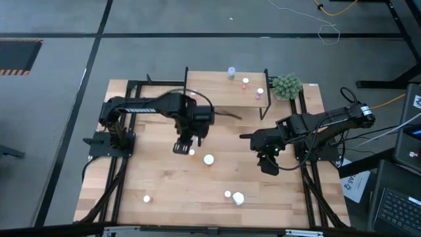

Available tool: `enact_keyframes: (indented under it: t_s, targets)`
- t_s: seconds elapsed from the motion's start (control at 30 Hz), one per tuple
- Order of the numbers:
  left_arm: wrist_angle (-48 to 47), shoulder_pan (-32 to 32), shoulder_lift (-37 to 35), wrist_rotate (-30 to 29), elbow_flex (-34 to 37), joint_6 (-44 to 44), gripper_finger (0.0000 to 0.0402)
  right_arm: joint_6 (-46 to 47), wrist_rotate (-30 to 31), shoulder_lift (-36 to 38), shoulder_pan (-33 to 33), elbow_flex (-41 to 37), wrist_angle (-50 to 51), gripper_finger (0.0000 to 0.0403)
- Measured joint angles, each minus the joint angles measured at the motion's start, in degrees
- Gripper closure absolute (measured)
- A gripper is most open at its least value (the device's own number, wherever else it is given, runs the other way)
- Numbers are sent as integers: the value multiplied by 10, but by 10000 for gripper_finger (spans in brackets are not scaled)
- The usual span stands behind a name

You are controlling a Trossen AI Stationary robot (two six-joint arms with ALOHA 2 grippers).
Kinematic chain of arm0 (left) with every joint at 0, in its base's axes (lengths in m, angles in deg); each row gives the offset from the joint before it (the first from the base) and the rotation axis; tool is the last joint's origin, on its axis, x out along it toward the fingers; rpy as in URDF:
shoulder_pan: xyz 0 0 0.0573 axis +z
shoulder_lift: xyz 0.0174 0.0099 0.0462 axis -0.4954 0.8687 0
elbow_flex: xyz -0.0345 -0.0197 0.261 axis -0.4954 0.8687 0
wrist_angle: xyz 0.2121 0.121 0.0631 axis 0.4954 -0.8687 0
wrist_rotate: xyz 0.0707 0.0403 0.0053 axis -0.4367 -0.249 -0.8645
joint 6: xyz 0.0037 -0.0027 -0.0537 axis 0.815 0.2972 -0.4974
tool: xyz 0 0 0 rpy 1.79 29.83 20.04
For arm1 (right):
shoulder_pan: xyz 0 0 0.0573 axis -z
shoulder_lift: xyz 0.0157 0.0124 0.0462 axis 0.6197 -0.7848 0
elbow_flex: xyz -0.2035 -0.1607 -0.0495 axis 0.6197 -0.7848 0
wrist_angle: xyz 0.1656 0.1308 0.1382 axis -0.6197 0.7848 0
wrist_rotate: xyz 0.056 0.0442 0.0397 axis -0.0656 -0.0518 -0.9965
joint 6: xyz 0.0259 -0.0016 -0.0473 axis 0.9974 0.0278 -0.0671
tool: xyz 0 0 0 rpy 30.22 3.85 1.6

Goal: Pick and place medicine bottles onto shelf by color
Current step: Put the white pill bottle on the shelf

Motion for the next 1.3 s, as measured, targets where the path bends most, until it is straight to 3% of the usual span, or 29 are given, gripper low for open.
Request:
enact_keyframes:
  t_s: [0.1, 0.47, 0.77, 1.3]
  targets:
    - [60, -10, 0, 6, 57, 34, 246, 0, 0, 0, 0, 0, -9, 224]
    - [257, -6, 1, -95, 214, 50, 246, -2, 0, 0, 0, 0, -11, 224]
    - [280, 36, 1, -98, 256, 40, 247, -2, 42, 0, 0, 0, -11, 224]
    - [304, 60, 1, -97, 256, 84, 247, -1, 43, 0, 0, 0, -12, 224]
